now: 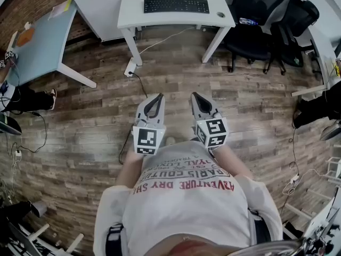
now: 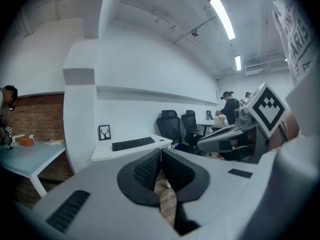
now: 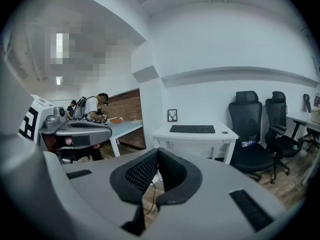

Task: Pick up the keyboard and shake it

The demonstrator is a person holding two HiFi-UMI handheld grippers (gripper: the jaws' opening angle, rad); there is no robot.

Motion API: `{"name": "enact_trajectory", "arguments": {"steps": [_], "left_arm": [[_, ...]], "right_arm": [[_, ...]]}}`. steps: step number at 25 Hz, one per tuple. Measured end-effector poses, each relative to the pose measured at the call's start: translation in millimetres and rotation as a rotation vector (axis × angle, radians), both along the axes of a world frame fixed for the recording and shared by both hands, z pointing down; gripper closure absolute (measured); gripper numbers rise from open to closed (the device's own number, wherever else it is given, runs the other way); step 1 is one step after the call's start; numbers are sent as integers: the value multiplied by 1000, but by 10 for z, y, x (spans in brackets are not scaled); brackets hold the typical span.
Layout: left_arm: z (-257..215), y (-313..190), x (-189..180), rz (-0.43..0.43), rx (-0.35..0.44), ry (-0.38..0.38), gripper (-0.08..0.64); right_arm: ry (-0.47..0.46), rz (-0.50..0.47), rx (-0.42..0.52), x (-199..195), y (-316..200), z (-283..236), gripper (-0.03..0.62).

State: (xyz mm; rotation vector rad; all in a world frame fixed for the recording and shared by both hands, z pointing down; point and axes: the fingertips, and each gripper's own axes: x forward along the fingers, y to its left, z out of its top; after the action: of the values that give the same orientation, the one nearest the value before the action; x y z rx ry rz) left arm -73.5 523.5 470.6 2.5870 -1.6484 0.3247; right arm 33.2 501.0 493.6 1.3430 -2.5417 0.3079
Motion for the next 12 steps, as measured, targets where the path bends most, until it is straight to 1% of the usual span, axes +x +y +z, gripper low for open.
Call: {"name": "enact_trajectory", "arguments": {"steps": [5,8,10,12], "left_arm": [[54,-37,-38,-10,-36,40,532],[117,-107,-27,-25,-52,49,532],[175,-159,-26,-42,-67,56,532],[235,-239,-34,-62,-87,66,532]], "right_arm": [[8,45,-27,102,5,39,568],[20,58,-42,209,-56,100,568],[-12,72,-91,260,-127,181,568],[-82,77,-148,277,-236,223,568]]}}
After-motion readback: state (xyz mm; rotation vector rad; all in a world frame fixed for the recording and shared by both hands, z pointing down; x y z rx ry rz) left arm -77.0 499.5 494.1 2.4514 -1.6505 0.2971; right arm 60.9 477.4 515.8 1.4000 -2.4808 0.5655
